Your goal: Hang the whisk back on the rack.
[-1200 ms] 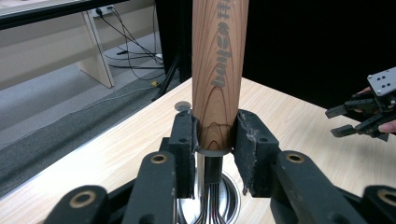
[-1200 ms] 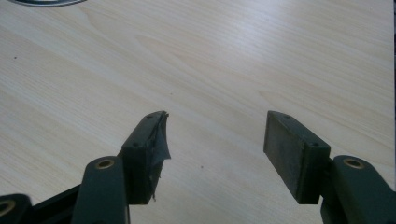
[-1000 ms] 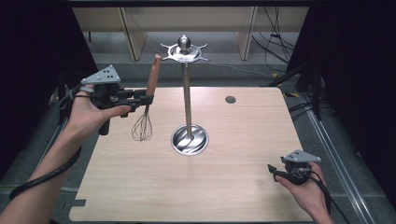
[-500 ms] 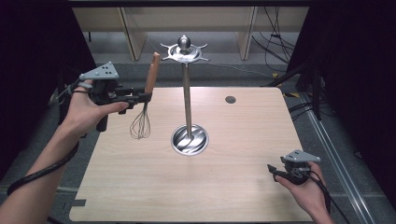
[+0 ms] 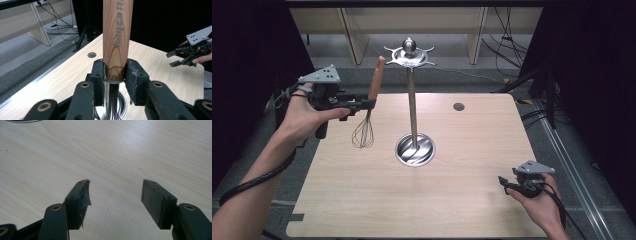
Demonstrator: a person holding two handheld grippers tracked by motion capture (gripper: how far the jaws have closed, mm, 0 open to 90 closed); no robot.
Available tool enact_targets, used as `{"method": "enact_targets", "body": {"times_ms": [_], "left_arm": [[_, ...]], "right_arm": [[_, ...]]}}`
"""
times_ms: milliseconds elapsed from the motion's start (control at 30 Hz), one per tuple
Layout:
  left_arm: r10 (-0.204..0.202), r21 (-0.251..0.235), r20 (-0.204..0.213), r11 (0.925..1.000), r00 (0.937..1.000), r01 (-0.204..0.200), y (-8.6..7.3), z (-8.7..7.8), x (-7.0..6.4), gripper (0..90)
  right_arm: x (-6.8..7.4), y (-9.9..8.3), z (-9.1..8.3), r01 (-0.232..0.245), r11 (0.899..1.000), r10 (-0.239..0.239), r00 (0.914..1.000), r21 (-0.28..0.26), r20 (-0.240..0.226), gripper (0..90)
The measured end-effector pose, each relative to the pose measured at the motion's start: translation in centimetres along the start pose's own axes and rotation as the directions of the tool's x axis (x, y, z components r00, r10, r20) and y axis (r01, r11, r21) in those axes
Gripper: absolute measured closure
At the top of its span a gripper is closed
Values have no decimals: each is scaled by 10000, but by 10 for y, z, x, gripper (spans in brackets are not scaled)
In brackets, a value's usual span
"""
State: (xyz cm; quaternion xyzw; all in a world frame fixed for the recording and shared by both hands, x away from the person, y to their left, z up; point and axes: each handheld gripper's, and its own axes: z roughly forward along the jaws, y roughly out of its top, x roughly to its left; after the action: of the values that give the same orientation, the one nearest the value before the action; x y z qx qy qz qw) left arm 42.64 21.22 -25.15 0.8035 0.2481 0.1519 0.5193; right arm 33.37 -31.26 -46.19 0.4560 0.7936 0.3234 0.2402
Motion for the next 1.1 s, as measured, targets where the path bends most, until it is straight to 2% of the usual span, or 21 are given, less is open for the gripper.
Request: {"method": "enact_targets", "body": {"times_ms": [133, 200, 300, 333, 467, 733, 767, 800, 900, 967, 1000, 1100], "left_arm": [[16, 104, 57, 9999, 10000, -17, 1, 1, 1, 691], [-24, 114, 84, 9999, 10000, 23, 2, 2, 3, 691], [-15, 175, 101, 9998, 9999, 13, 2, 3, 4, 691], [-9, 189, 120, 9998, 9999, 6, 2, 4, 5, 690], [-3, 260, 196, 9997, 9998, -2, 3, 6, 5, 691], [8, 406, 252, 9992, 9997, -18, 5, 11, 7, 690], [23, 416, 269, 9991, 9996, -34, 6, 11, 8, 691], [37, 413, 273, 9991, 9996, -48, 6, 12, 8, 690], [22, 409, 301, 9992, 9995, -34, 8, 15, 8, 691], [36, 439, 341, 9990, 9994, -51, 9, 17, 8, 690], [62, 456, 309, 9989, 9995, -76, 9, 18, 7, 691], [29, 437, 365, 9990, 9993, -44, 10, 20, 7, 690]], "right_arm": [[2, 0, -1, -232, 9996, 231, 9997, 131, 60, 399], [1, 0, -1, -75, 9999, 75, 9999, 85, 96, 398], [2, 0, -1, -326, 9993, 326, 9995, 156, 48, 398], [2, 0, -1, -269, 9996, 267, 9995, 130, 173, 398], [1, 0, -1, -248, 9995, 246, 9997, 185, 72, 397], [1, 0, -1, -196, 9997, 193, 9996, 146, 184, 398], [-1, -1, 0, 30, 10000, -30, 9998, 36, 215, 398], [-1, -1, 1, 62, 10000, -62, 9999, -11, 157, 398], [0, 0, 0, -107, 9999, 107, 9999, 68, 32, 398], [1, -1, -1, -212, 9997, 211, 9996, 103, 171, 398], [-1, 0, 0, -97, 9999, 97, 10000, 113, 1, 398], [-1, 0, -1, -84, 9998, 84, 10000, 179, -24, 398]]}}
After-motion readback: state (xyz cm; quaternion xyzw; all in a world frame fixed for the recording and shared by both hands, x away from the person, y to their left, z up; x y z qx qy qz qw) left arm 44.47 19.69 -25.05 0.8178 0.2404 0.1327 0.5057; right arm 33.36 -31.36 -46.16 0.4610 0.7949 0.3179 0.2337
